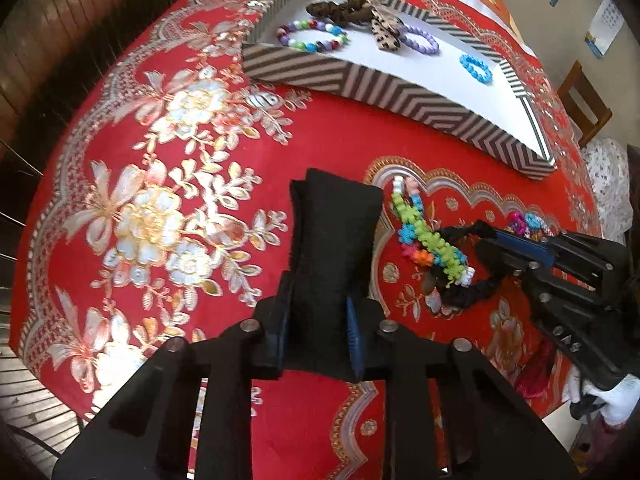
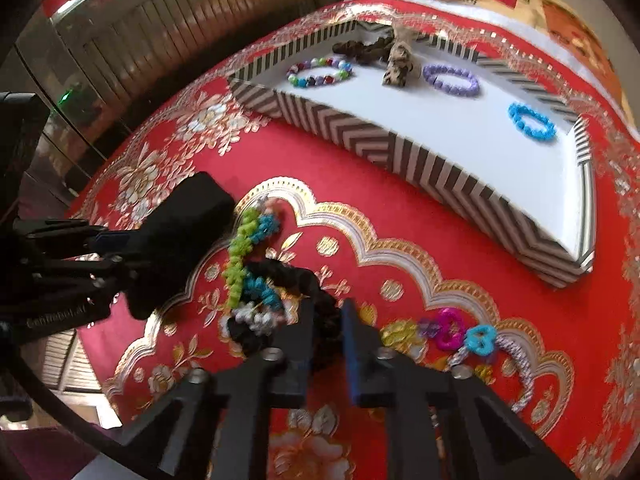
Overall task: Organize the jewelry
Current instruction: 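Grasp the black cloth pouch with the left gripper while the right gripper grasps the black bracelet, then carry the pouch and black bracelet into the tray and open both grippers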
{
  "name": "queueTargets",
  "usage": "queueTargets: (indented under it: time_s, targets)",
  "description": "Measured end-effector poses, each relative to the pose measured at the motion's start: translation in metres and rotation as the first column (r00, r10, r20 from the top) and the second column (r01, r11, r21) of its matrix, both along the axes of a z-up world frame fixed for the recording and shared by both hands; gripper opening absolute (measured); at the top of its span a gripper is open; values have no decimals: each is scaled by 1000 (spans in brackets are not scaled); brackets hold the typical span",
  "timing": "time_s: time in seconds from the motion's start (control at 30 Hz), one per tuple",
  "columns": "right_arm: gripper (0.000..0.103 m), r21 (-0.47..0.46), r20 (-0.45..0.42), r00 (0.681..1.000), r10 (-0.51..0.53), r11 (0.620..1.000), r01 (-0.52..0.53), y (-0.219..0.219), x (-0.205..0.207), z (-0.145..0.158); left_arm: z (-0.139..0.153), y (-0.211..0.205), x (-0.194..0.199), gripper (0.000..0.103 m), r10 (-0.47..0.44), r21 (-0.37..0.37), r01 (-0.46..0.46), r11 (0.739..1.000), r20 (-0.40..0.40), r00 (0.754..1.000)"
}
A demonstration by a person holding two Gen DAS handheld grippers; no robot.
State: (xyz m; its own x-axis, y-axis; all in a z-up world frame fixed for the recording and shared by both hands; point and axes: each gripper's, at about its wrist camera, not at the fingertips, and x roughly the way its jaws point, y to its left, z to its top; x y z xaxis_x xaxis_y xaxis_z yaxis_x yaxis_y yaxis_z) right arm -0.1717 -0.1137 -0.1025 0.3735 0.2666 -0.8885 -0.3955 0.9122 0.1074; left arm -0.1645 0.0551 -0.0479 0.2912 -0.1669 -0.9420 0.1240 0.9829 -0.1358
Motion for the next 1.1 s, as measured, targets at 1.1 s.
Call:
queueTargets:
  time_s: [1.1]
  targets:
    - [7,183,214,964,-155,976,116,-61,-34,131,86,-25,22,17,-48,-8,51,999,203,978]
